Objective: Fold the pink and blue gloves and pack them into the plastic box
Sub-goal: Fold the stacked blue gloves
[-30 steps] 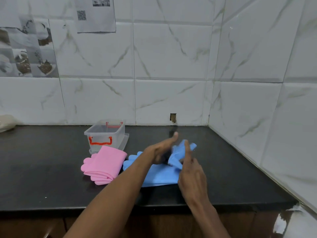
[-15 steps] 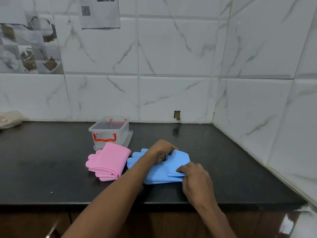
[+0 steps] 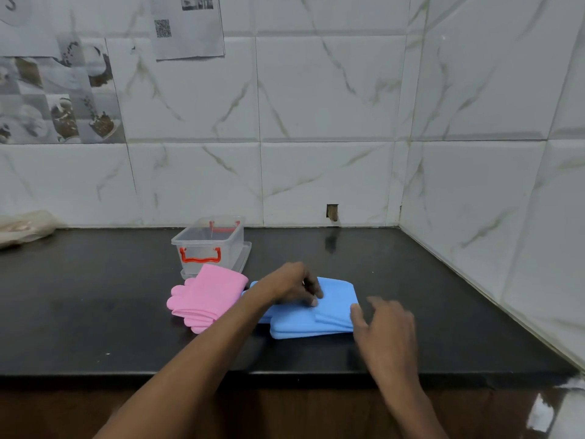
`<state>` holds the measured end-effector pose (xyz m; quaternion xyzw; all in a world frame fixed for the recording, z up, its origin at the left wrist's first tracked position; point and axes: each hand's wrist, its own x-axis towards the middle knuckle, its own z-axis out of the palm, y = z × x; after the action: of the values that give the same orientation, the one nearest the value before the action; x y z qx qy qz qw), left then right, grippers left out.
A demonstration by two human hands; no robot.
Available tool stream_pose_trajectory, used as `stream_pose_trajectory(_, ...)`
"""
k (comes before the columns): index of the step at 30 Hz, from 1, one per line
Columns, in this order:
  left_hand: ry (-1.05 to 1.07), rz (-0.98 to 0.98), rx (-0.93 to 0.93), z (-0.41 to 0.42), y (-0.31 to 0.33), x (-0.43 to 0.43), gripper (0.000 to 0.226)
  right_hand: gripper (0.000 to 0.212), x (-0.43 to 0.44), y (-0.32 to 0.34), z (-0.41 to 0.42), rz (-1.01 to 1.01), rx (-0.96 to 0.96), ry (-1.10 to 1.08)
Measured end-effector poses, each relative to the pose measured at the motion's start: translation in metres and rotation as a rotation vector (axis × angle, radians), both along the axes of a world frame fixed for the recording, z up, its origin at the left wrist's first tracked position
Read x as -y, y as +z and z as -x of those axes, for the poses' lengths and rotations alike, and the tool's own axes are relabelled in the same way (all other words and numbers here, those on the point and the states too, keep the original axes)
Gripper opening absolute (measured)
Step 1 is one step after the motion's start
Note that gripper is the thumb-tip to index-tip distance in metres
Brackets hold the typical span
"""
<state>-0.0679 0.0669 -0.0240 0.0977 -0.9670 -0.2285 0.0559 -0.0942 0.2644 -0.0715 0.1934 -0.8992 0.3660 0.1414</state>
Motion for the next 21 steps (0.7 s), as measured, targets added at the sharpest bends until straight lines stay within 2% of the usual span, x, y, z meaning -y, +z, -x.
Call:
stream_pose_trajectory(2,-0.007,-0.056,0.0,-0.006,-0.007,0.006,0.032,0.059,0.001,0.005,-0.006,-0.213,0.064,-0.125)
stream_pose_trajectory(4,0.006,-0.061,-0.027,-0.009,-0.013,0.007,0.035,0.063,0.007,0.011,-0.009,-0.286,0.111,-0.12)
stream_pose_trajectory(8,0.037,-0.039,-0.044,-0.008,-0.019,0.002,0.038,0.053,0.021,0.019,-0.003,-0.247,0.221,-0.075)
stream_pose_trajectory(11,0.053,0.001,-0.026,-0.006,-0.016,-0.001,0.037,0.066,0.031,0.023,-0.005,-0.123,0.3,-0.073)
stream_pose_trajectory(15,0.059,0.001,-0.028,-0.005,-0.014,0.0,0.034,0.065,0.049,0.02,-0.025,-0.108,0.233,-0.104)
stream_pose_trajectory(18,0.081,-0.129,-0.011,-0.007,-0.012,0.005,0.027,0.07,0.059,0.011,-0.039,-0.029,0.171,-0.123)
stream_pose_trajectory(20,0.107,-0.341,-0.026,-0.008,-0.008,0.008,0.023,0.082,0.065,0.006,-0.044,0.097,0.129,-0.054)
stream_pose_trajectory(21,0.129,-0.484,-0.038,-0.007,-0.004,0.008,0.033,0.086,0.067,0.005,-0.046,0.162,0.099,-0.008)
